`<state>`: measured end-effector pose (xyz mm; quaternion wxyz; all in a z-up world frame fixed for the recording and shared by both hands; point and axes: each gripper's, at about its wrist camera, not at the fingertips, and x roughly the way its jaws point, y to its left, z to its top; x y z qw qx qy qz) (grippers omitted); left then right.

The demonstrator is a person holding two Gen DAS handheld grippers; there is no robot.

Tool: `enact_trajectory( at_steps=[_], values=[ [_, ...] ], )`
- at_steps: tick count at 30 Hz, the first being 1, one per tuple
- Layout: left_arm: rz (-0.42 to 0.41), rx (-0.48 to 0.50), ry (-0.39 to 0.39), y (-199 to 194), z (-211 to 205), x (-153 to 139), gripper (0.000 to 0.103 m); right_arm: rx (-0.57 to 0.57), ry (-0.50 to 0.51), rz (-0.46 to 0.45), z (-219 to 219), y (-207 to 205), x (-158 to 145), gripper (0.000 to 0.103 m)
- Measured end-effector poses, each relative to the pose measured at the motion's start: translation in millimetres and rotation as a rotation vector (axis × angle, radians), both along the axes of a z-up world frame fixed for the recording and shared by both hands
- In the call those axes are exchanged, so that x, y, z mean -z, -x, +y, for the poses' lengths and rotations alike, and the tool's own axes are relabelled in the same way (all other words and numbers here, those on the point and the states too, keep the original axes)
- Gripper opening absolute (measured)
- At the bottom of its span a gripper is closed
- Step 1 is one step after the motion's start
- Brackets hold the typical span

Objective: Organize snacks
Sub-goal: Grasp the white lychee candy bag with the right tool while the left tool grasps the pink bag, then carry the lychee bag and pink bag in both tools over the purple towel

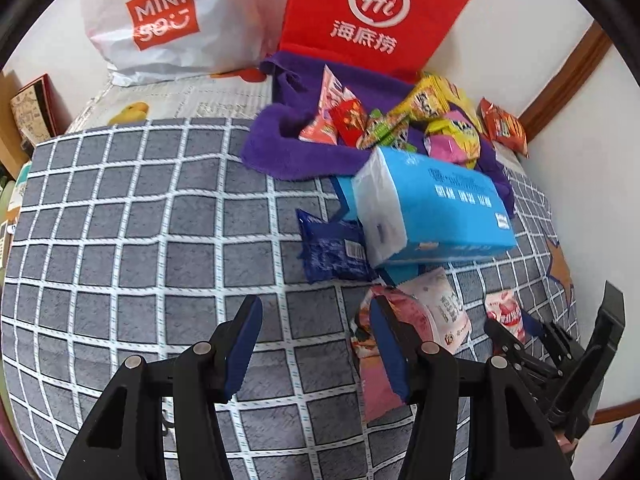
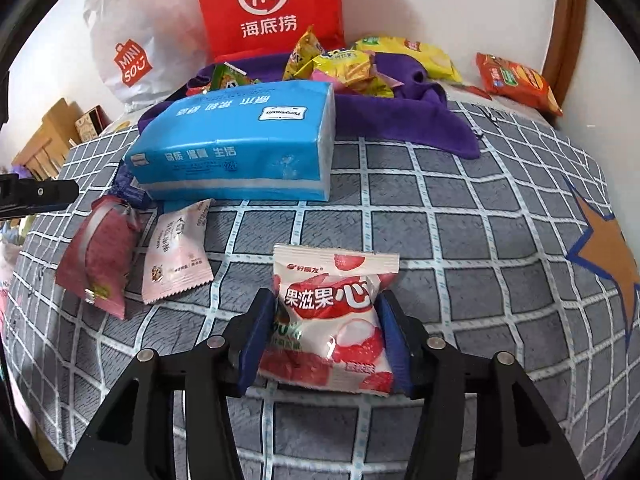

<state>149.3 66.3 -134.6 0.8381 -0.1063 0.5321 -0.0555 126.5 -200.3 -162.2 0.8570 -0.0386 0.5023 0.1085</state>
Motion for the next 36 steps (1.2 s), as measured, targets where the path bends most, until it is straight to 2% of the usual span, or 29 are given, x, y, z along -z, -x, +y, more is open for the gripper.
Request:
enact_trajectory(
  at_steps=[3,5,7,13,20,26,30,33,34,36],
  values=[
    [0.005,0.028,0.030,2.0,-9.6,2.8,0.053,-0.019,0.045,-0.053,6.3,-0.7,3.6,0.055],
    [0.006,0.047,0.042,2.7,-18.7,3.4,0.053,-0.010,0.029,-0.064,3.8,-1.6,5.0,0.056],
    [0.007,0.069,0.037,2.5,-29.3,4.3,0.058,0.000,0.016,-0.073,0.9,-2.5,5.8,0.056],
    [0.016,0.099,0.006,-0.6,-52.2,15.7,0.060,0.012,-0.005,-0.071,-3.0,-3.7,5.9,0.056],
    [0.008,0.098,0.079,2.0,-49.3,8.6,0.061,0.008,-0.004,-0.071,-3.1,-3.5,6.2,0.058],
    [0.034,0.140,0.052,3.2,-64.5,13.9,0.061,0.003,-0.003,-0.070,-1.8,-3.4,6.5,0.059],
    [0.066,0.121,-0.005,1.4,-69.9,27.5,0.061,0.003,-0.003,-0.070,-1.0,-3.3,6.6,0.059],
    [0.083,0.115,-0.003,2.3,-67.6,35.5,0.057,0.002,0.004,-0.071,-0.3,-3.1,6.8,0.059],
    [0.080,0.113,-0.005,3.2,-66.8,36.7,0.051,0.002,0.006,-0.072,-0.2,-3.0,6.8,0.059],
    [0.054,0.124,-0.017,6.7,-66.5,34.9,0.049,-0.001,0.007,-0.072,-0.2,-2.8,6.6,0.059]
  ],
)
